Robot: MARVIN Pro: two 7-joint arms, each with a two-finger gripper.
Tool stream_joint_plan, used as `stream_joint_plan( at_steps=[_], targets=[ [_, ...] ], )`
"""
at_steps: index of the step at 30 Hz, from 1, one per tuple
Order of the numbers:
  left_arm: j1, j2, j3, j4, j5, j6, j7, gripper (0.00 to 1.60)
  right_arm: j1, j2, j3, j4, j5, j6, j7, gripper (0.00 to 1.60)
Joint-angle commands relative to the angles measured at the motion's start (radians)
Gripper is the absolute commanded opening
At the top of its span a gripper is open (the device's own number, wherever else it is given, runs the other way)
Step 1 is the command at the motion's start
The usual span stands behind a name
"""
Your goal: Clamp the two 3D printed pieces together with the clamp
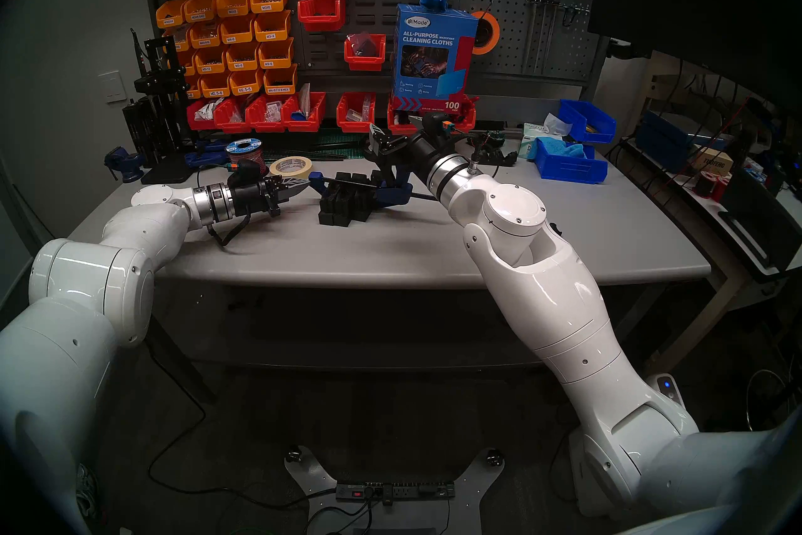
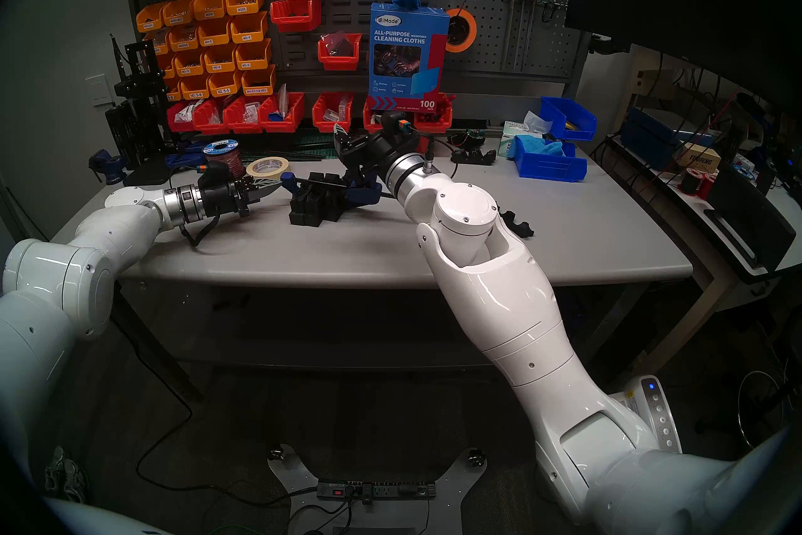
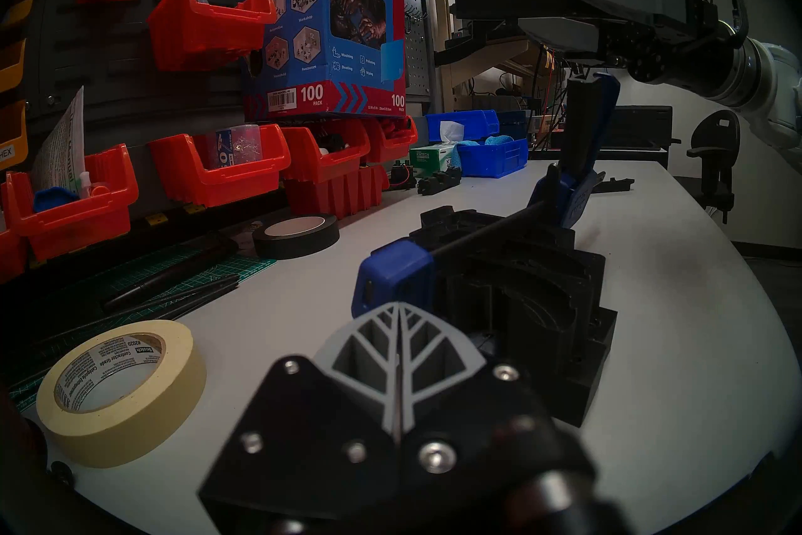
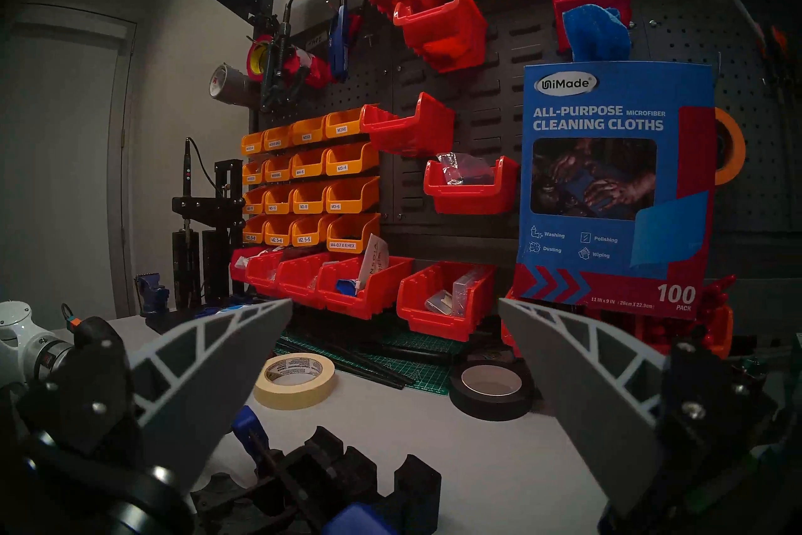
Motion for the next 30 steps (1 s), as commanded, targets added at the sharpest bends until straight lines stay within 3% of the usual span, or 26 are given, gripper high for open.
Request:
stream_joint_plan(
  at_steps=[1, 30],
  targets=[
    [-0.049, -0.001, -0.011, -0.015, -0.011, 0.002, -0.003, 0.00, 0.000, 0.010, 0.022, -0.045, 0.003, -0.007, -0.006, 1.60],
    [-0.074, 0.024, -0.018, -0.025, -0.006, 0.014, -0.023, 0.00, -0.016, 0.011, 0.019, -0.042, 0.020, -0.009, -0.004, 1.60]
  ],
)
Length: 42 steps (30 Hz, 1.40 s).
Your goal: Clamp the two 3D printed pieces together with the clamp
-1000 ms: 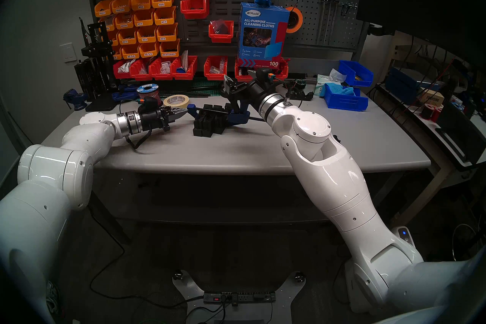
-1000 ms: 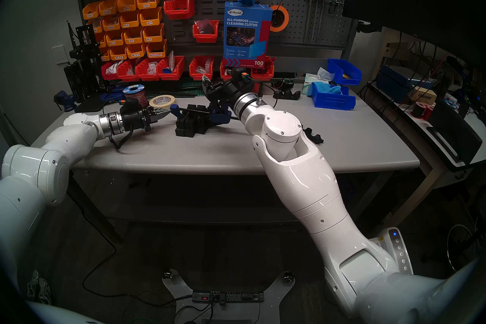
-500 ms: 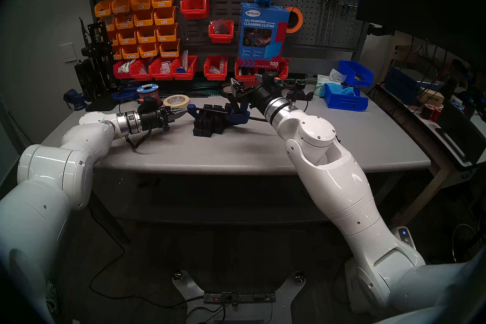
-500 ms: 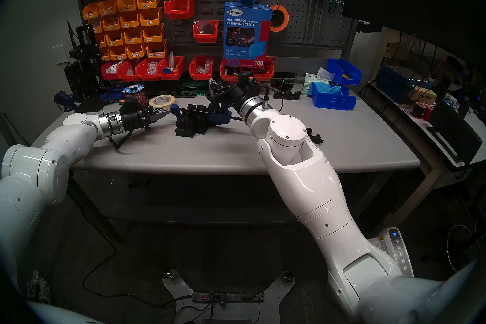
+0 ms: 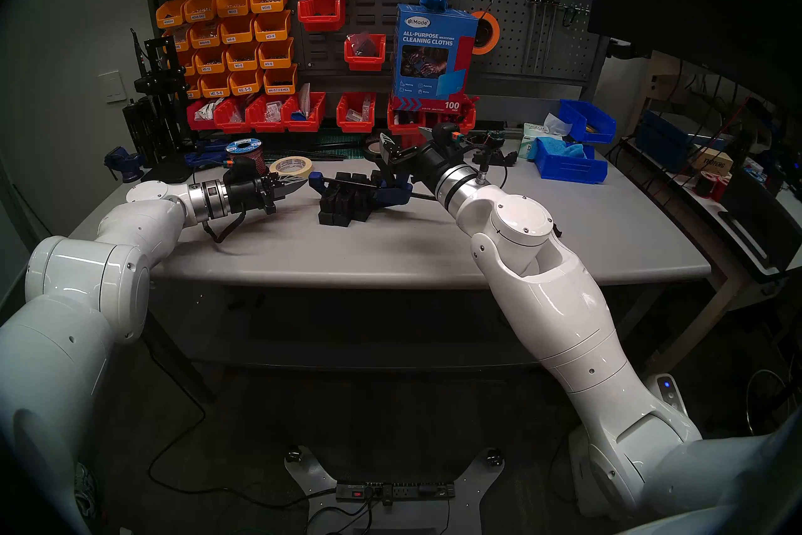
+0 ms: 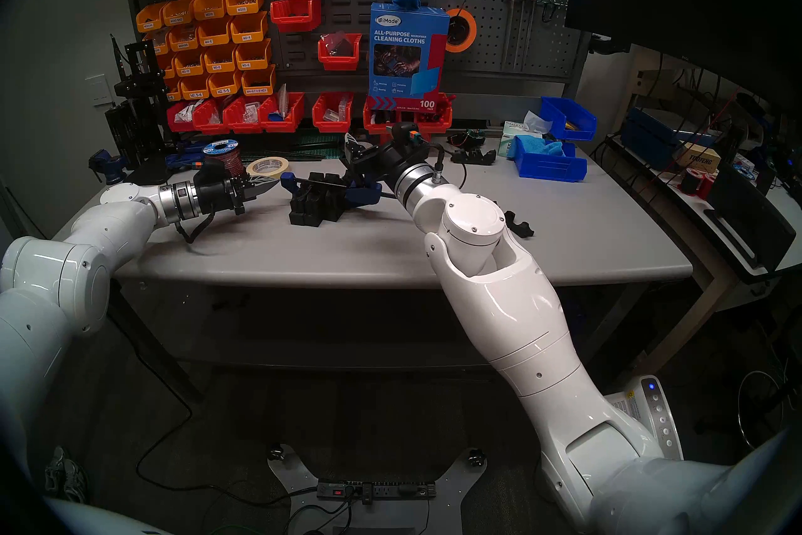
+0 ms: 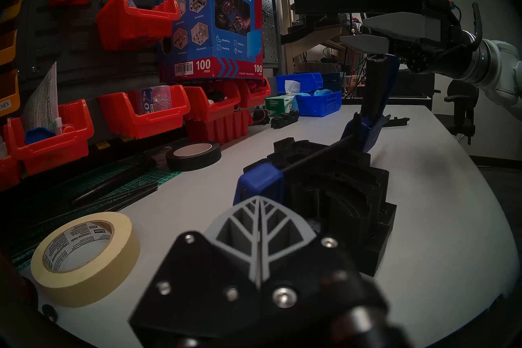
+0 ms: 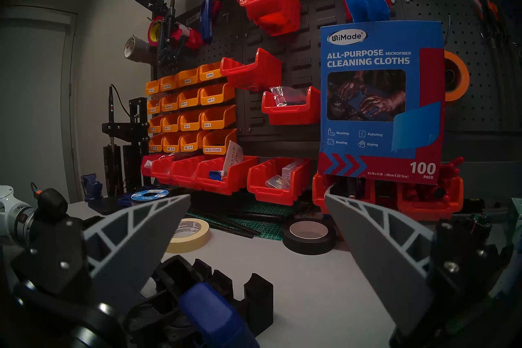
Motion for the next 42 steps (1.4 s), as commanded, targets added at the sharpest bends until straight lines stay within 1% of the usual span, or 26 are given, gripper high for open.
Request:
stream_joint_plan(
  at_steps=[1, 8, 22, 24, 26, 32, 37, 42],
  targets=[
    [-0.059, 0.010, -0.015, -0.024, -0.014, -0.002, 0.002, 0.00, 0.025, -0.005, 0.006, -0.033, -0.002, -0.010, 0.003, 1.60],
    [-0.068, 0.024, -0.025, -0.028, -0.015, -0.003, 0.008, 0.00, 0.027, 0.006, 0.023, -0.042, -0.004, -0.011, 0.003, 1.60],
    [-0.075, 0.056, -0.052, -0.036, -0.024, -0.019, 0.018, 0.00, 0.023, 0.051, 0.089, -0.069, -0.011, -0.013, -0.004, 1.60],
    [-0.077, 0.066, -0.064, -0.037, -0.030, -0.026, 0.025, 0.00, 0.017, 0.063, 0.110, -0.075, -0.011, -0.013, -0.012, 1.60],
    [-0.078, 0.069, -0.066, -0.037, -0.030, -0.027, 0.025, 0.00, 0.015, 0.066, 0.115, -0.077, -0.010, -0.013, -0.012, 1.60],
    [-0.080, 0.099, -0.092, -0.036, -0.038, -0.038, 0.045, 0.00, -0.003, 0.095, 0.161, -0.089, -0.010, -0.015, -0.026, 1.60],
    [-0.078, 0.124, -0.114, -0.033, -0.045, -0.047, 0.063, 0.00, -0.023, 0.116, 0.211, -0.103, -0.006, -0.018, -0.043, 1.60],
    [-0.074, 0.133, -0.128, -0.032, -0.049, -0.051, 0.066, 0.00, -0.042, 0.128, 0.245, -0.118, 0.000, -0.015, -0.048, 1.60]
  ],
)
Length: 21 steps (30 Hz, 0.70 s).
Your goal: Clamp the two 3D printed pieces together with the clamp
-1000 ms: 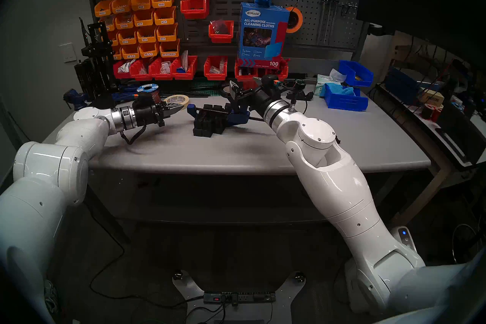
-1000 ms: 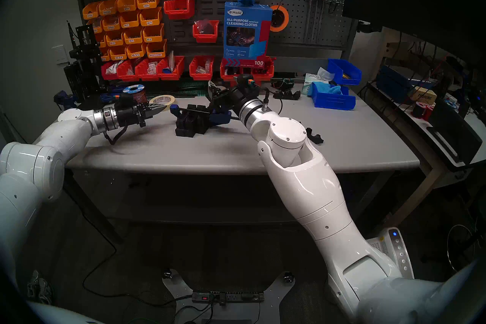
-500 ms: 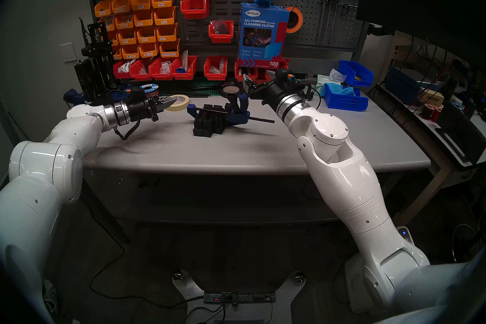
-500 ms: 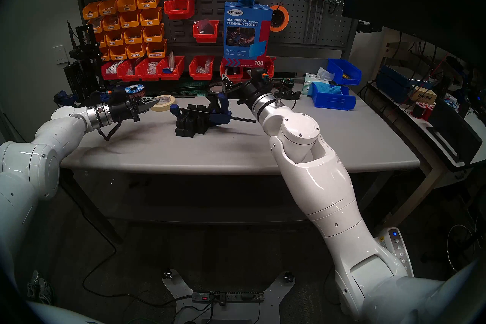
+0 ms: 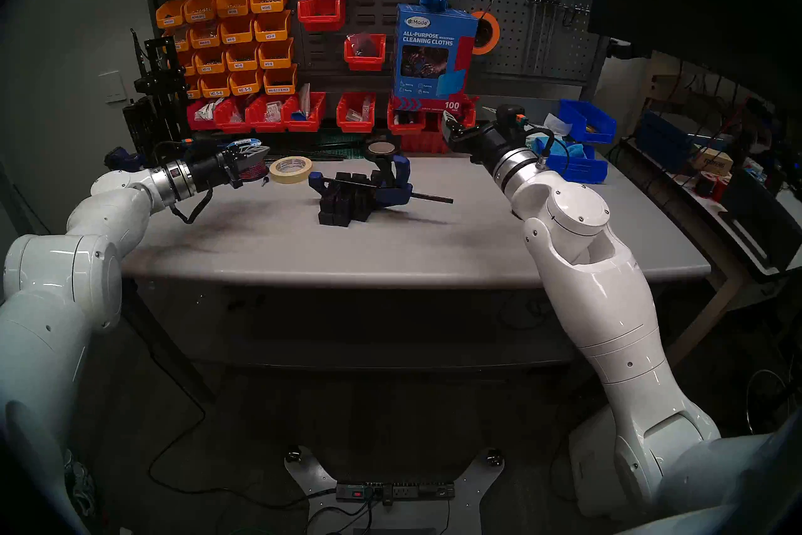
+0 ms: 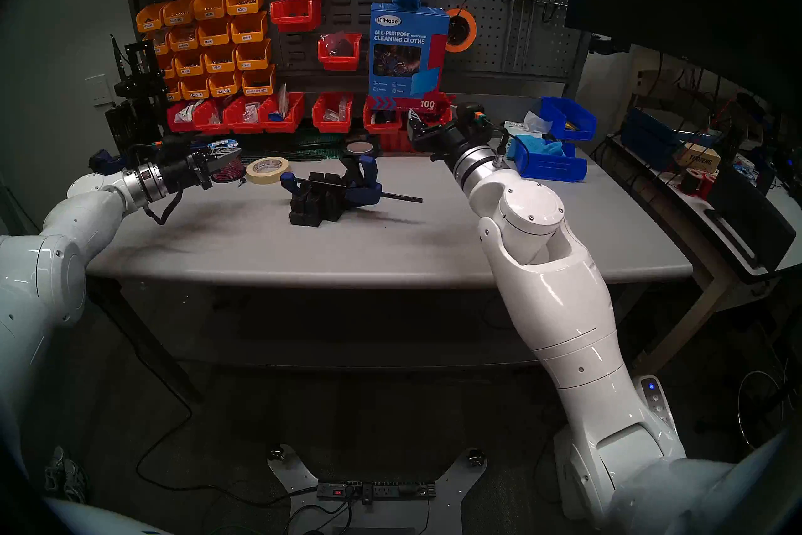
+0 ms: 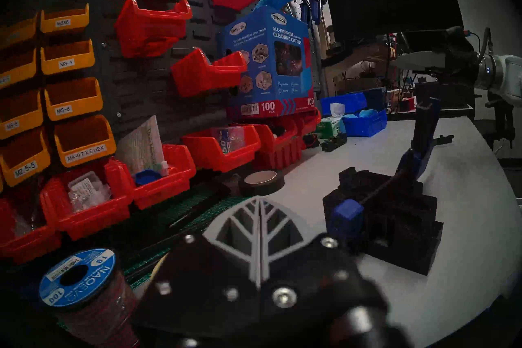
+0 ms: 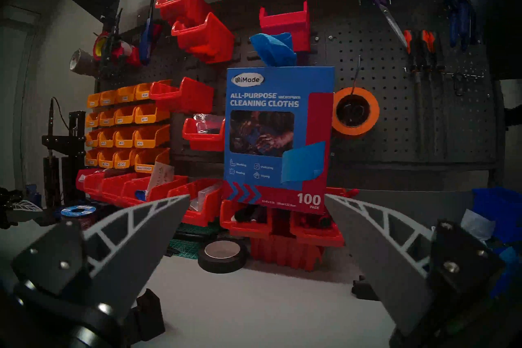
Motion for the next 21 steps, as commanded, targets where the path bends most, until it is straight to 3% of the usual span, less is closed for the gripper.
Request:
stream_joint_plan(
  at_steps=[1, 21],
  targets=[
    [-0.043, 0.031, -0.032, -0.018, -0.028, -0.006, 0.005, 0.00, -0.009, 0.024, 0.055, -0.058, 0.012, -0.012, -0.007, 1.60],
    [-0.036, 0.020, -0.054, -0.018, -0.023, -0.016, 0.004, 0.00, -0.035, 0.029, 0.045, -0.082, 0.008, -0.008, -0.039, 1.60]
  ],
)
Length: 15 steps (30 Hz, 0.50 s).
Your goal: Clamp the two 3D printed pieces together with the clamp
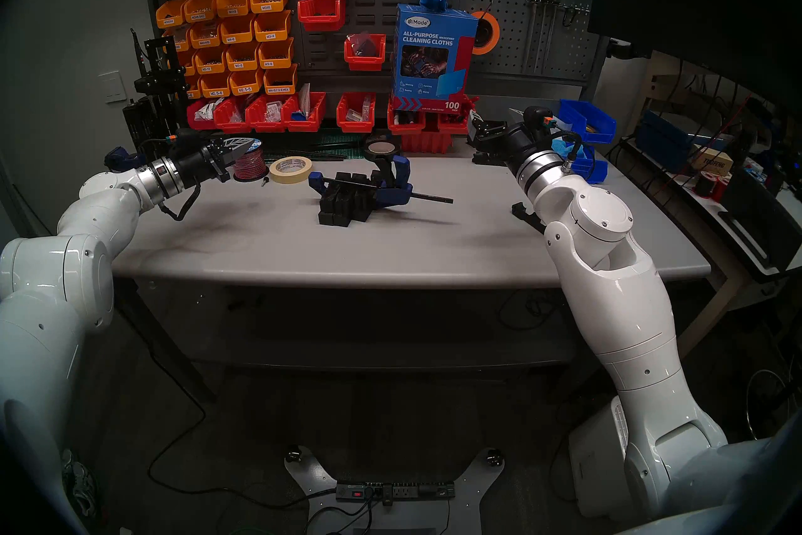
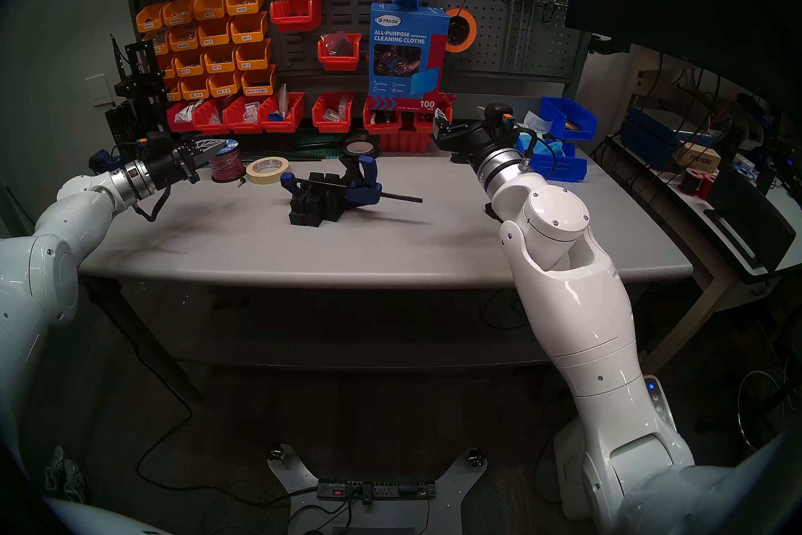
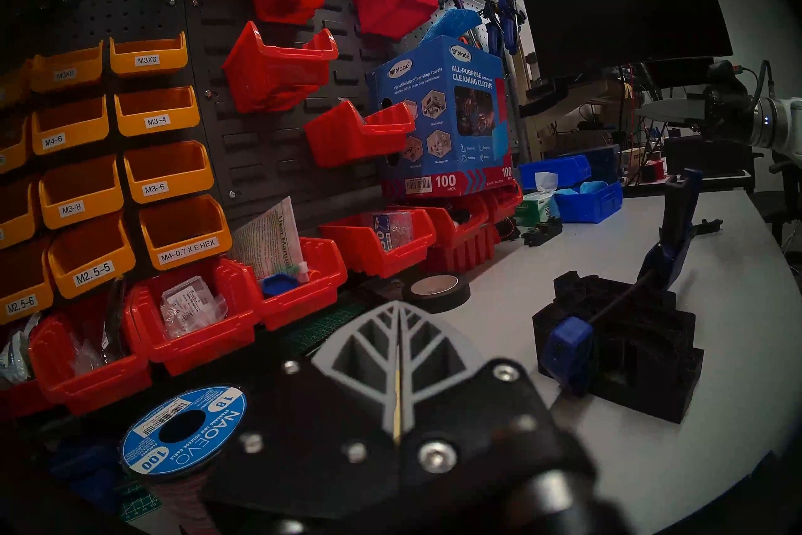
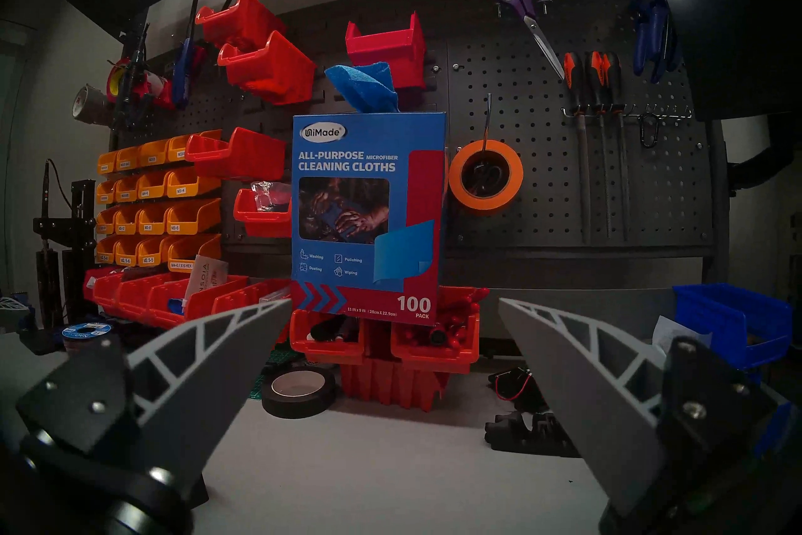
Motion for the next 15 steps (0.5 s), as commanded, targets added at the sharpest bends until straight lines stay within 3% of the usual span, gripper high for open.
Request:
stream_joint_plan(
  at_steps=[1, 15],
  targets=[
    [-0.039, 0.003, -0.016, -0.019, -0.016, 0.001, -0.006, 0.00, 0.014, 0.001, 0.002, -0.041, -0.013, -0.008, -0.009, 1.60],
    [-0.039, 0.003, -0.022, -0.019, -0.012, 0.001, -0.009, 0.00, 0.013, 0.002, 0.000, -0.043, -0.016, -0.008, -0.014, 1.60]
  ],
)
